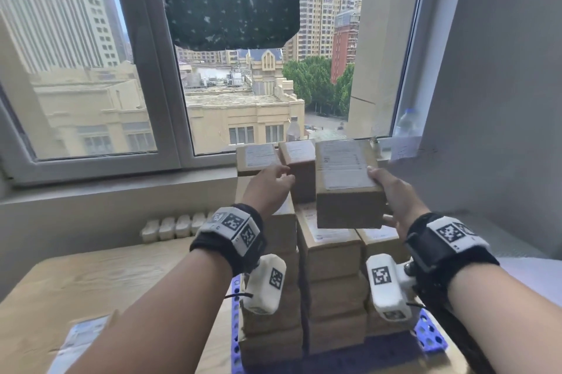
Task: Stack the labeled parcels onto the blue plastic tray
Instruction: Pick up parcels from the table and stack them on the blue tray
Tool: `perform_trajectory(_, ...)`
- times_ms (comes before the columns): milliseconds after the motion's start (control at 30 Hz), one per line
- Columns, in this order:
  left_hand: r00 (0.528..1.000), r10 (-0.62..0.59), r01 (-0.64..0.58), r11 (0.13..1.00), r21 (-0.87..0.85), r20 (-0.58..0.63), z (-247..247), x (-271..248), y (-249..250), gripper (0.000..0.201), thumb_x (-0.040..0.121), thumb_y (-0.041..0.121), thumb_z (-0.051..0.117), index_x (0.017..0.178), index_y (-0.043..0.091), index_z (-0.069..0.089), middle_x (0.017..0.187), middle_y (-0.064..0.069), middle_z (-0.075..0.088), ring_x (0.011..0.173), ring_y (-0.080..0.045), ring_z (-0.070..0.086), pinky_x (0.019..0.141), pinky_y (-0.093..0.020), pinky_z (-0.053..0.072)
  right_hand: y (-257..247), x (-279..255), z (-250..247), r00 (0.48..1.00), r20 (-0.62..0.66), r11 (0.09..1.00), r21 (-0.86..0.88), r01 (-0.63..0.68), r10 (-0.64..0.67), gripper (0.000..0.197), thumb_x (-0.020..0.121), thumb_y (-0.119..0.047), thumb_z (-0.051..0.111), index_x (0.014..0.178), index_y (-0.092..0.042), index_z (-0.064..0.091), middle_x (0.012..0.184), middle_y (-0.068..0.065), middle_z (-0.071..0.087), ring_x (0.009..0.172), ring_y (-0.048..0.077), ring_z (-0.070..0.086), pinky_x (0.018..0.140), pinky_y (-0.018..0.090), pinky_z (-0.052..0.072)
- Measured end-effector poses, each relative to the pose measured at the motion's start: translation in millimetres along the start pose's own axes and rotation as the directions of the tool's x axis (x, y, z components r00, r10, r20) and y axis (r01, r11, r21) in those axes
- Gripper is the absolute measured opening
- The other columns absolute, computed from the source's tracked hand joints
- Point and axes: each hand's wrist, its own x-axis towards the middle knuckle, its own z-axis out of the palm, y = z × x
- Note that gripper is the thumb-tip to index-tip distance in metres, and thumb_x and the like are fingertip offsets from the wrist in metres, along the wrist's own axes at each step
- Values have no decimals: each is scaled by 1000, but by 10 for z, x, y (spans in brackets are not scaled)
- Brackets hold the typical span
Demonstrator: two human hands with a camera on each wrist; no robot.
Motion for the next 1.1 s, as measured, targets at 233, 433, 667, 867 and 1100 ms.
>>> perform_trajectory(233,999,-24,20,996,83,49,115,3,94,44,100,33,50,141,18,49,144,-2,53,130,-21,49,102,-29,37,155,218,166,998,67,982,-188,-1,14,42,86,-49,60,105,-12,67,107,9,65,99,29,61,98,49,50)
perform_trajectory(433,992,-44,15,972,234,117,197,44,74,38,93,35,57,126,16,60,127,-3,61,115,-20,56,94,-29,41,223,327,226,996,60,982,-178,-58,70,37,82,-52,54,81,-16,59,109,13,68,101,32,64,96,48,51)
perform_trajectory(667,993,-44,10,958,287,113,225,61,62,53,91,38,58,139,16,52,142,-3,51,127,-21,49,103,-31,37,194,342,275,994,87,945,-326,-34,66,42,97,-38,46,110,-2,62,116,16,60,111,34,57,93,43,51)
perform_trajectory(867,997,-40,21,966,257,71,221,33,95,52,93,36,56,139,14,50,140,-5,54,126,-21,51,103,-33,39,157,271,242,984,44,888,-424,177,-174,43,97,-43,48,121,-11,62,123,8,64,116,28,56,102,38,42)
perform_trajectory(1100,999,-29,32,968,251,-15,-13,-126,105,45,98,33,50,141,18,50,149,-3,47,137,-21,42,112,-35,32,-169,-178,359,834,104,656,-568,497,-542,28,93,-29,52,115,-21,67,115,2,70,107,24,63,92,33,49)
